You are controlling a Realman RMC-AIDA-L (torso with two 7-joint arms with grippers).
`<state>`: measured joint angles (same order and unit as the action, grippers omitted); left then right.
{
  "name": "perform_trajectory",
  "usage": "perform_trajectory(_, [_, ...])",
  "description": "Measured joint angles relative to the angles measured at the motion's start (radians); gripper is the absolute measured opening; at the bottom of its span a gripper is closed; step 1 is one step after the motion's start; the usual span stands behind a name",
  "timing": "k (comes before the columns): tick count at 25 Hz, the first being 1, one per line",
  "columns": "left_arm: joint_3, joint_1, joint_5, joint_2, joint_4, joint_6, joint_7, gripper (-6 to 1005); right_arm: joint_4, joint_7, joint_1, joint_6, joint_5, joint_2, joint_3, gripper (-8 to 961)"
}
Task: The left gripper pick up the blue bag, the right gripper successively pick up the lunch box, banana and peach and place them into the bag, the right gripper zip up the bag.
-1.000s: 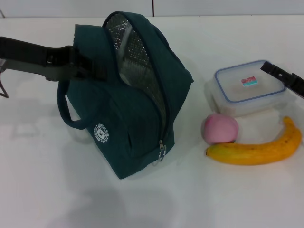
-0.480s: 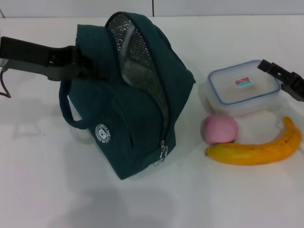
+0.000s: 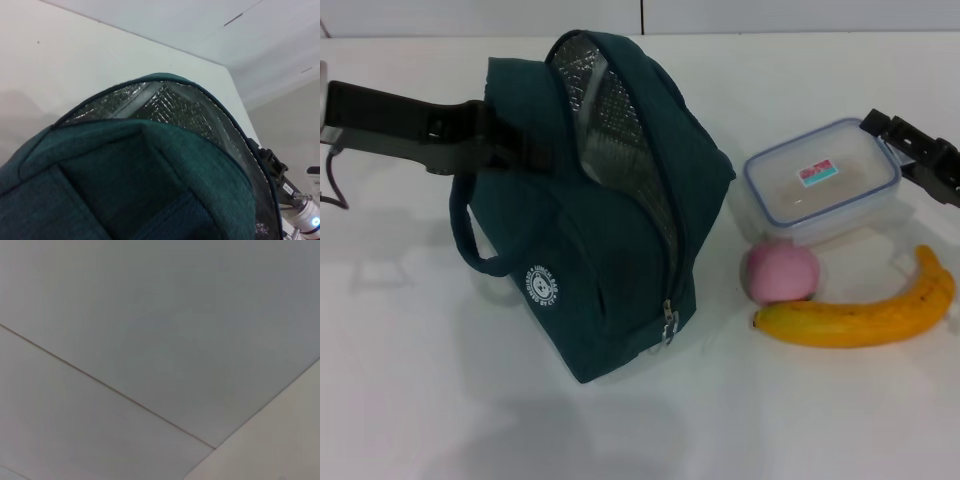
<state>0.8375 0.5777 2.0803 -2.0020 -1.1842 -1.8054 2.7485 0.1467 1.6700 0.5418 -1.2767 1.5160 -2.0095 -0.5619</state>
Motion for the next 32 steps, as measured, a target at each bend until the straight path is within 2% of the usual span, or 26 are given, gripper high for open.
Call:
perform_trajectory(3, [0.000,0.001,0.000,-0.002,0.004,0.000,-0.007,36,-0.002,0.013,0.002,-0.001,0.000,-0.001,-0.003,825])
perform_trajectory(16, [0.000,0.009,0.002,-0.003,0.035,0.000,-0.031,36,-0.015,0.019,0.014,-0.007,-0.030,-0.005,-0.001,716])
perform_trajectory(22, [0.000,0.009,0.002,-0.003,0.035,0.000,-0.034,36,-0.019,0.019,0.028,-0.002,-0.031,-0.009,-0.005,488])
perform_trajectory(32, [0.002,0.010,0.002,-0.003,0.035,0.002,-0.037,36,-0.034,0.024,0.034,0.005,-0.037,-0.013,0.003,418])
